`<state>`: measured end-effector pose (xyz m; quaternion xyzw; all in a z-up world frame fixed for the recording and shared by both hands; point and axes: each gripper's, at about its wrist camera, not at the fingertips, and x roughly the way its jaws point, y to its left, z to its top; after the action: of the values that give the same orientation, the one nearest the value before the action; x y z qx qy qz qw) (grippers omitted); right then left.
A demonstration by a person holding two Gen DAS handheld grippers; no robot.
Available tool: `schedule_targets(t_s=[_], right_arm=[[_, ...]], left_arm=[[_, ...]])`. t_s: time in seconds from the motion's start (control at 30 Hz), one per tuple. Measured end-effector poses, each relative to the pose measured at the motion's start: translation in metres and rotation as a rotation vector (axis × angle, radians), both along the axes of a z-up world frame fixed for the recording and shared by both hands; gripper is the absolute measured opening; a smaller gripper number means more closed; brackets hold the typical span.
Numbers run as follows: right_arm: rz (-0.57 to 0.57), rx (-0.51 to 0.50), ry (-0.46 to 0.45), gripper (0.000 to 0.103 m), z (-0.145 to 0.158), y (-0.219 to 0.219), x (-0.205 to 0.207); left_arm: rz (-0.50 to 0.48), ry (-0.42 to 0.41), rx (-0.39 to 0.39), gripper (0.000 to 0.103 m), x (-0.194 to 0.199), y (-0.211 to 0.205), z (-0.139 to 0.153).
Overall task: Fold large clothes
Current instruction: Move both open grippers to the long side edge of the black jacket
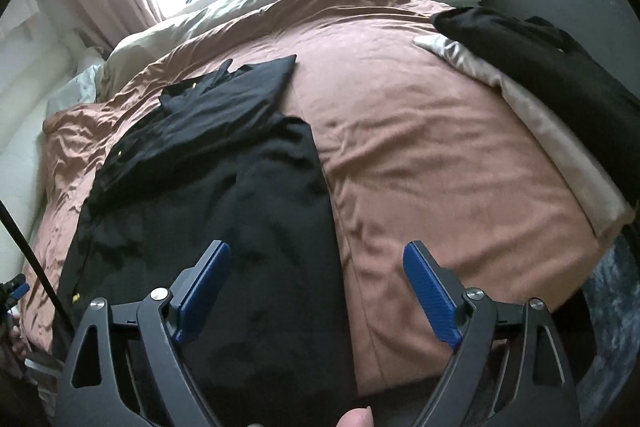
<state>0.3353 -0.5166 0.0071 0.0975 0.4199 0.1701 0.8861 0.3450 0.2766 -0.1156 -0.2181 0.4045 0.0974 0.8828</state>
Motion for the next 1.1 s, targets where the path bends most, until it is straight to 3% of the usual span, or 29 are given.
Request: schedule_targets(t_s=[0.03,0.3,0.43,0.73,0.93,1.1], right_arm=[[-0.002,0.008,-0.007,0.103,0.001,-0.001,-0.007],[0.025,0.043,-0.103,0.103,0.004,-0.028,-0.082],[0.032,0.034,-0.070,0.103,-0.002,-0.044,-0.107],[0.094,0.158,-0.004,0.102,-0.036,-0.074,-0.135],[0.123,0.232,0.052,0.076,-0.058,-0.081,-0.119],[0.135,0.267,0.098,0.068,-0.073,-0.068,-0.097]], left_arm=[[0.001,-0.003,0.000,0.100,-0.009,-0.004,-0.001],[0.013,-0.058,0.005,0.100,-0.071,-0.031,0.000],[0.024,-0.071,-0.005,0.100,-0.100,-0.043,-0.006],[0.057,-0.109,-0.026,0.098,-0.150,-0.052,-0.020],[0.098,-0.085,-0.048,0.075,-0.161,-0.044,-0.037],[0.122,-0.058,-0.067,0.057,-0.157,-0.036,-0.052]])
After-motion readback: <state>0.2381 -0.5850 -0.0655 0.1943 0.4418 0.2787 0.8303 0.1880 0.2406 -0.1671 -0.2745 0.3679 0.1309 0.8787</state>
